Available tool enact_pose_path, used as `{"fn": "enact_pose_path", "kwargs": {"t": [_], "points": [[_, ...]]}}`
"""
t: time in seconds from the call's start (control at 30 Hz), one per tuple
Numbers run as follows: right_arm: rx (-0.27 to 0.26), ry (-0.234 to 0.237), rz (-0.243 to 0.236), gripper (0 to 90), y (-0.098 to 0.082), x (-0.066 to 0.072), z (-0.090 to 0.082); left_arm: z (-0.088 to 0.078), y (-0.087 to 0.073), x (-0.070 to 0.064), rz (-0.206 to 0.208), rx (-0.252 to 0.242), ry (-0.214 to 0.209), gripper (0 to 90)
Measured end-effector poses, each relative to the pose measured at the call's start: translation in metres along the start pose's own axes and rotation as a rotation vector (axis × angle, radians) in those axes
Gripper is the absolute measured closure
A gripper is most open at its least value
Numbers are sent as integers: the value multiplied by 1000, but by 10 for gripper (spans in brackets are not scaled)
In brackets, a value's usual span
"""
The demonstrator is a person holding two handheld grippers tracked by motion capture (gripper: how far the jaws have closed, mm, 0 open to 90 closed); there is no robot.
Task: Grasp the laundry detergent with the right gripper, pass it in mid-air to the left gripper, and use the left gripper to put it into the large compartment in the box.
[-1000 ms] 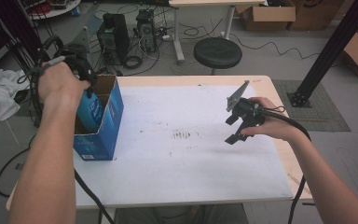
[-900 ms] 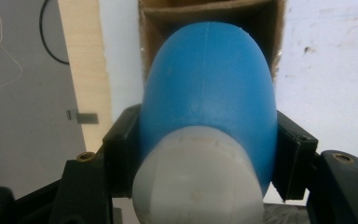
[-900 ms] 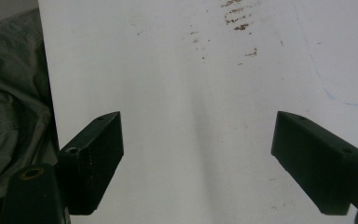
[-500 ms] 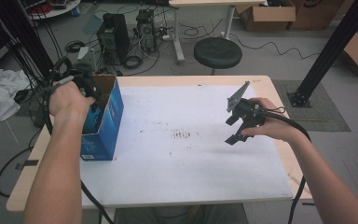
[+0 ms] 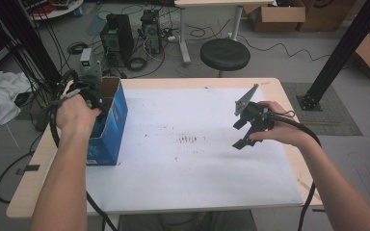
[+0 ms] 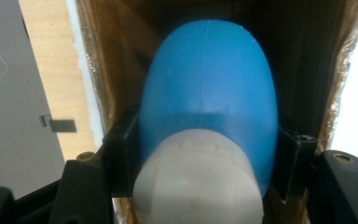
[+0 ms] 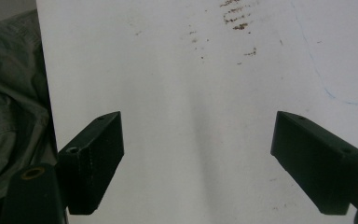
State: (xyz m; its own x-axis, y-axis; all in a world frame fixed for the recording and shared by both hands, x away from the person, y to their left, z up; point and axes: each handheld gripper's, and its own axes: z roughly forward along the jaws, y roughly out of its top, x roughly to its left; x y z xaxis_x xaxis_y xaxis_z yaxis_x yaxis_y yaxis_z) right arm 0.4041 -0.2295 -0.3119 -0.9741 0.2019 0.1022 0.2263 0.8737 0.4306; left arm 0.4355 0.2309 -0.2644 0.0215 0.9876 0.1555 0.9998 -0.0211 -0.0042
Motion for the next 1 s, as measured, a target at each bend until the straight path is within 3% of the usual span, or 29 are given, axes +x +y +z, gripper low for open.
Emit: {"fn": "enact_pose_path", "kwargs": {"t": [0.33,1.0], "points": [[-8,0,0,172,0,0,1,9,-2,0,2,-8,0,390],[-4,6,-1,171,-1,2,2,10,-3,-3,18,2,1,383]]}}
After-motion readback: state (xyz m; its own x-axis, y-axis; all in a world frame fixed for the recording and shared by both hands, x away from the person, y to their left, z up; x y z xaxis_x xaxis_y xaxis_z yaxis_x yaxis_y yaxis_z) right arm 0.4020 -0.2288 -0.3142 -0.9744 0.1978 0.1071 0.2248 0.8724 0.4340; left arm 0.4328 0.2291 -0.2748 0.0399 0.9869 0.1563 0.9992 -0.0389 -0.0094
